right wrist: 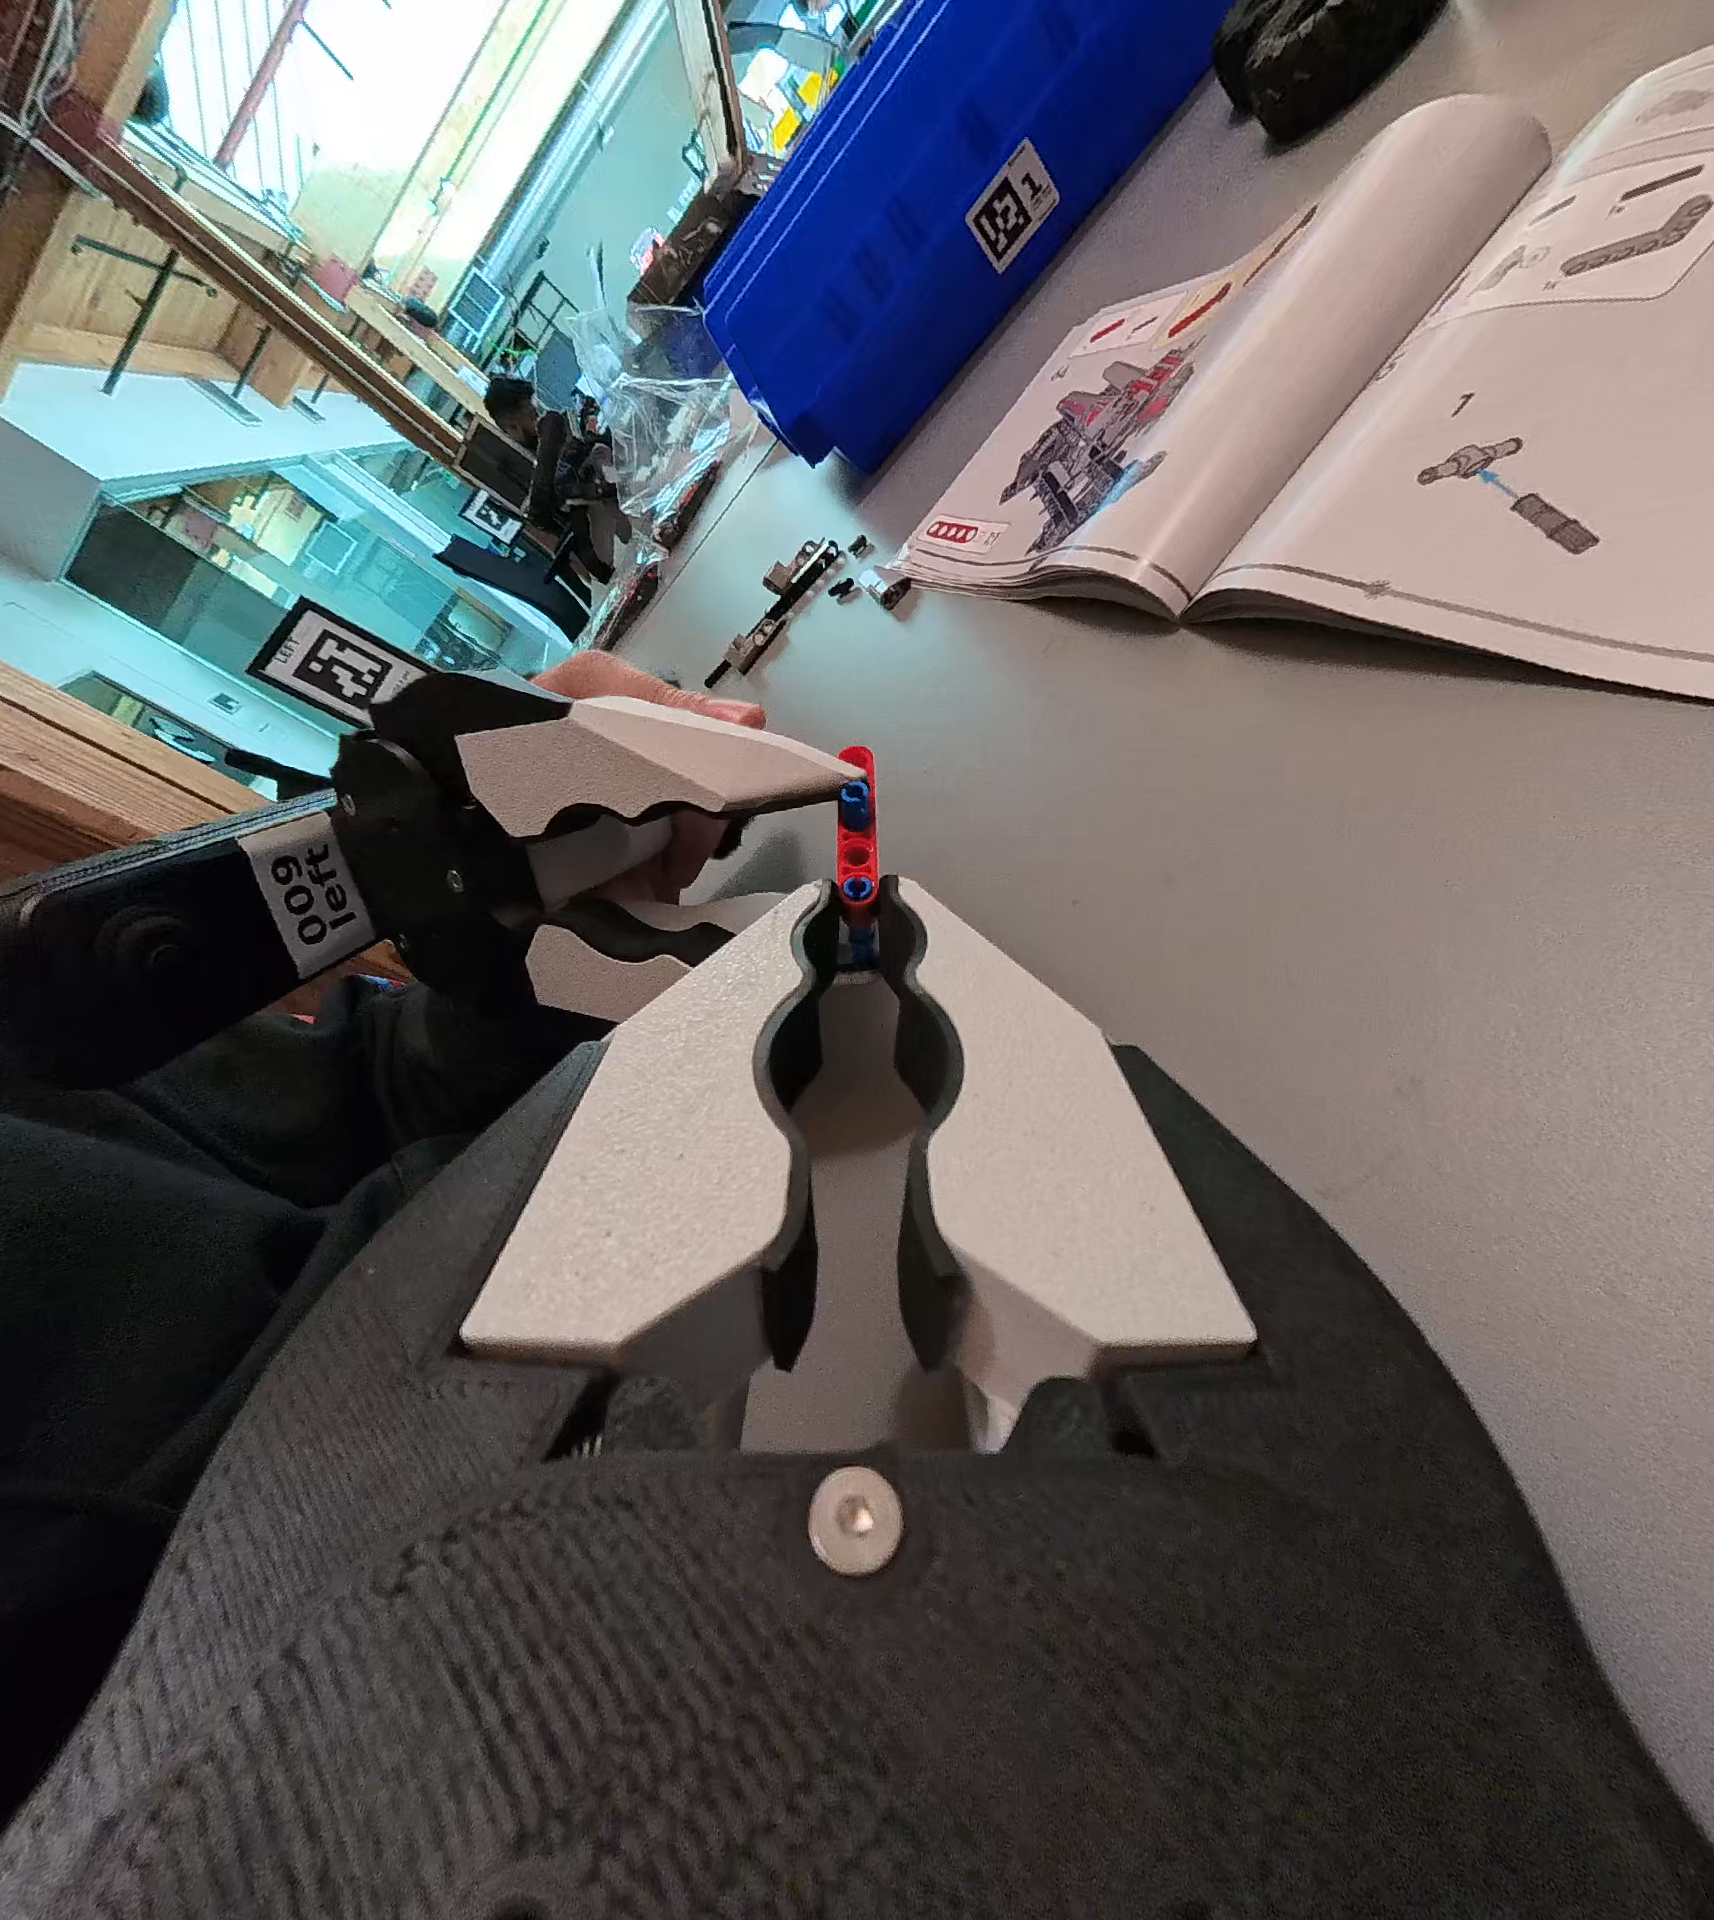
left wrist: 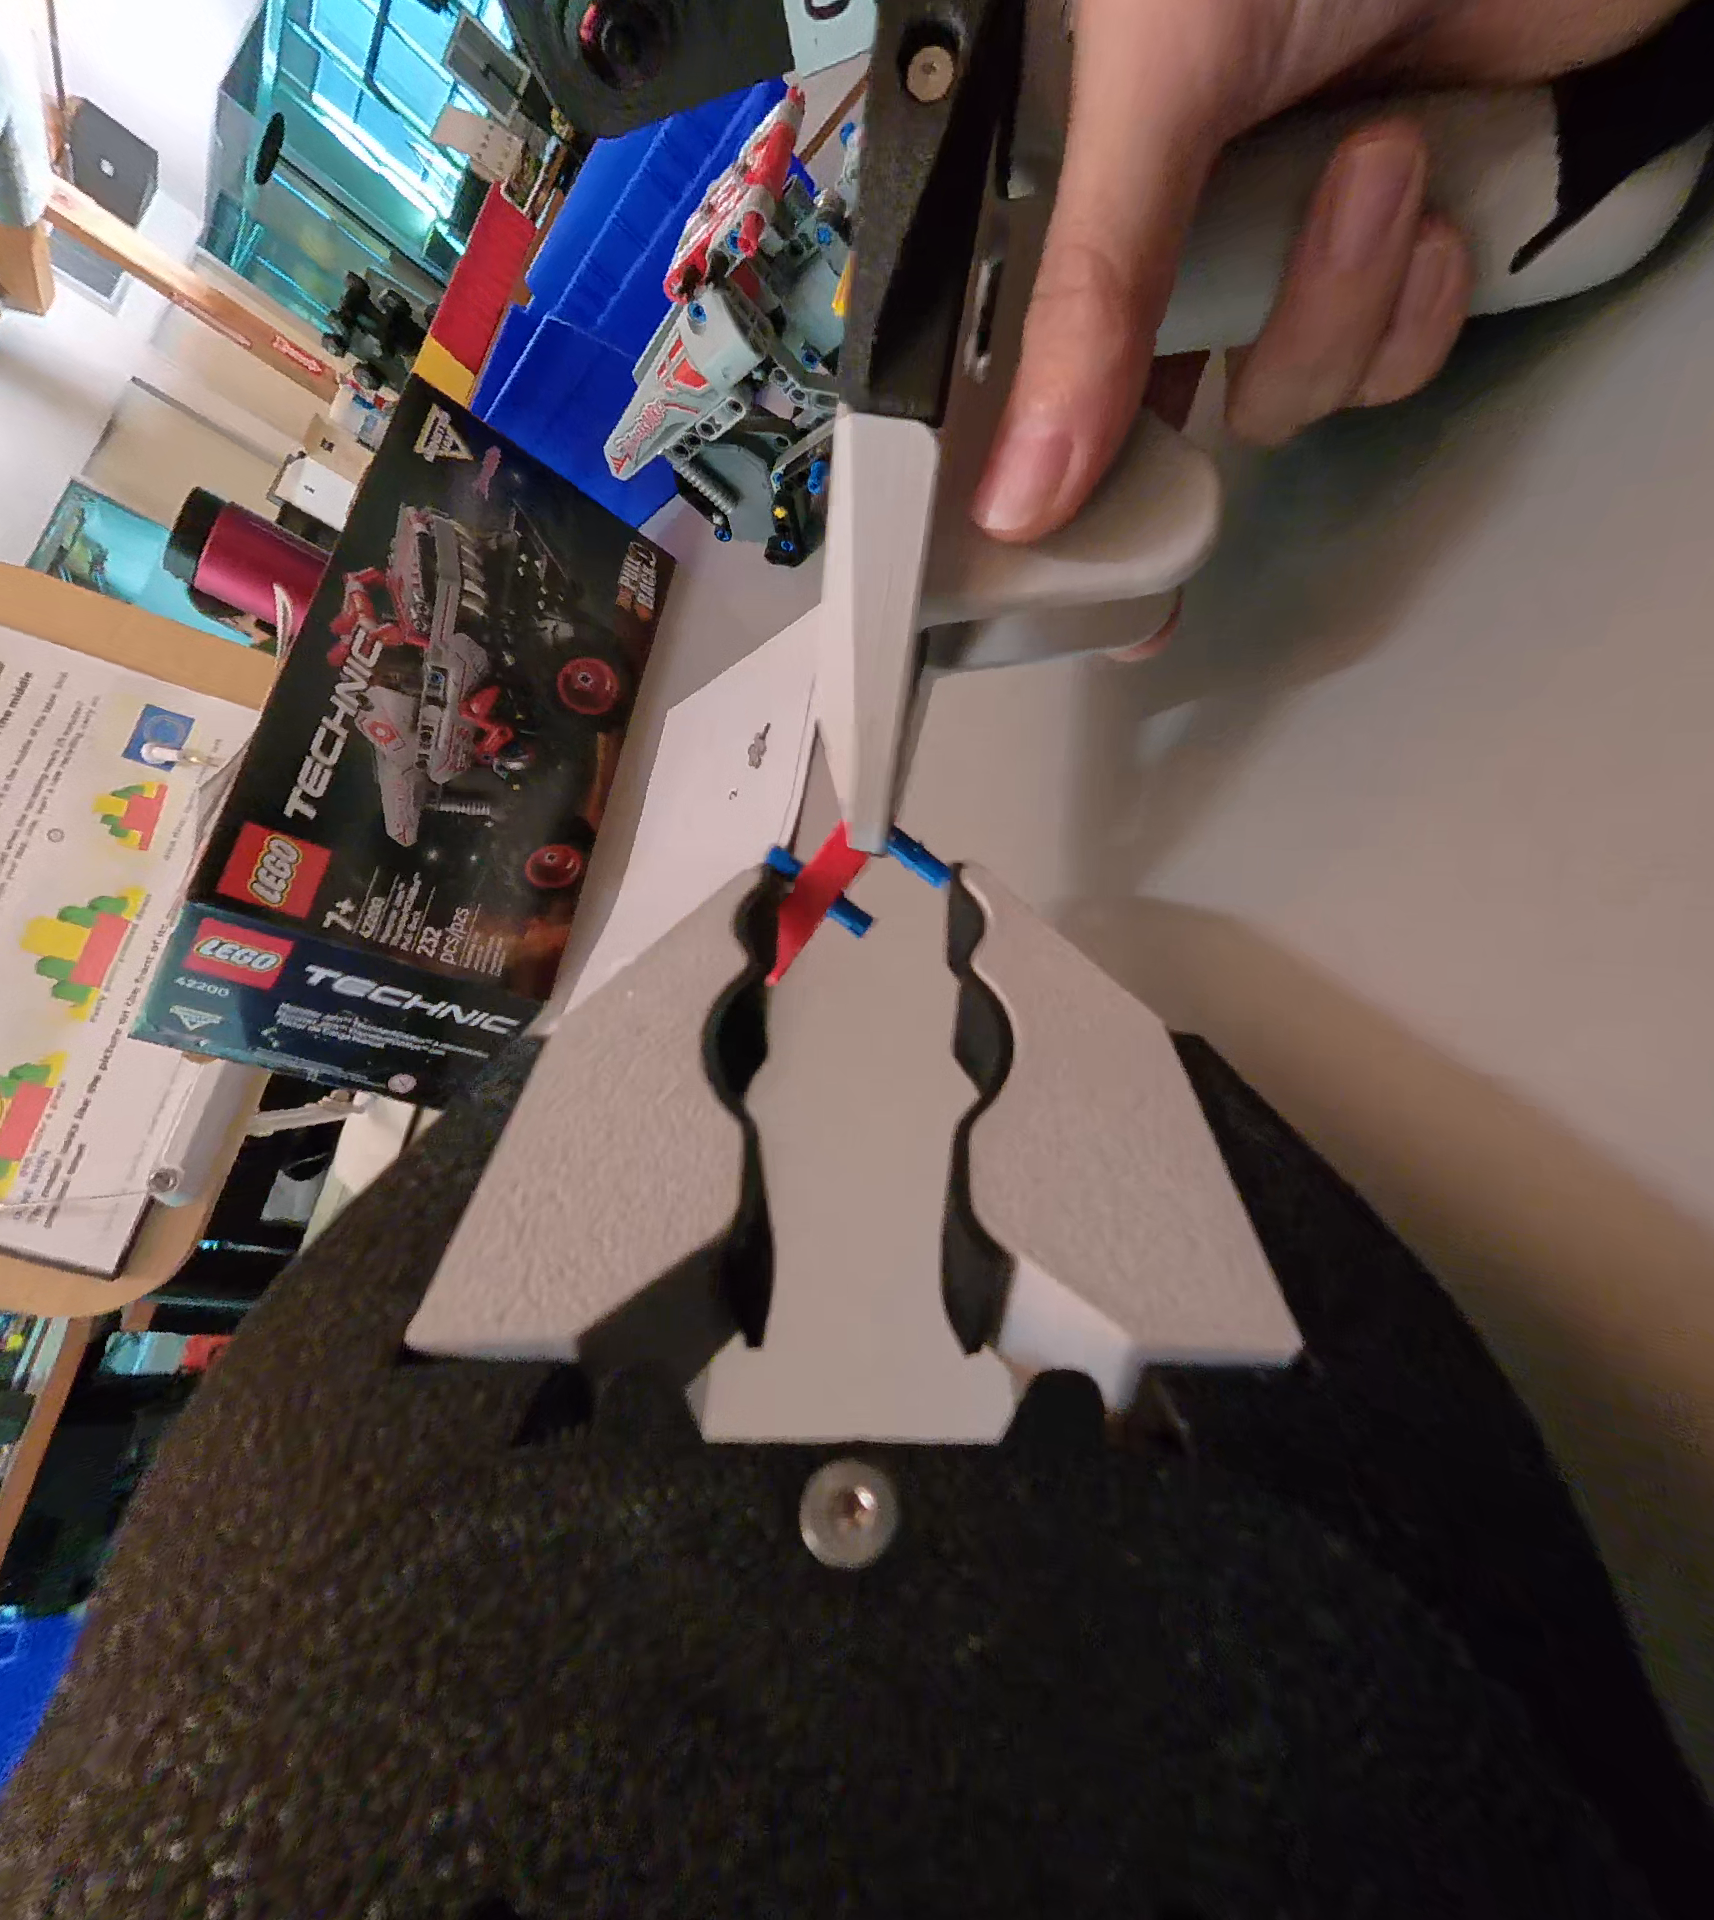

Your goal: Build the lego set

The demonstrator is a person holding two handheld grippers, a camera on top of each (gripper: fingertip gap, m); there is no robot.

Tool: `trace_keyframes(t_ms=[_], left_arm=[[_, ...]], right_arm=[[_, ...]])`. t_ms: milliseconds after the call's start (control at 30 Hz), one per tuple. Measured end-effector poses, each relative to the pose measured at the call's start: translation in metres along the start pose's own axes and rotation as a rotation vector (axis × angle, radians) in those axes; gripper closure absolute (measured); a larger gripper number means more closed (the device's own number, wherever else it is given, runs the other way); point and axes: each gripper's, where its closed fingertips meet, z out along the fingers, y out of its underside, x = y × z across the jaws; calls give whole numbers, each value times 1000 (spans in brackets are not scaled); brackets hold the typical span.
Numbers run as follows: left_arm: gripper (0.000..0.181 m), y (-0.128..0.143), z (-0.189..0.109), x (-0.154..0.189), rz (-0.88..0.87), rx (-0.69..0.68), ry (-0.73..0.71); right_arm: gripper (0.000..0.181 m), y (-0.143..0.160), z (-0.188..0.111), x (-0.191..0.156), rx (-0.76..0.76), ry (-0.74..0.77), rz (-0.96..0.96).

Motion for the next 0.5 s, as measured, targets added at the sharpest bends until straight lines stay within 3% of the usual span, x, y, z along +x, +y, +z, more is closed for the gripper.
trace_keyframes(t_ms=[233,500], left_arm=[[155,0,2,-1,-71,16,7],[146,-4,-2,-5,68,57,-80]], right_arm=[[175,2,1,1,-14,13,0],[175,1,0,0,-7,-11,21]])
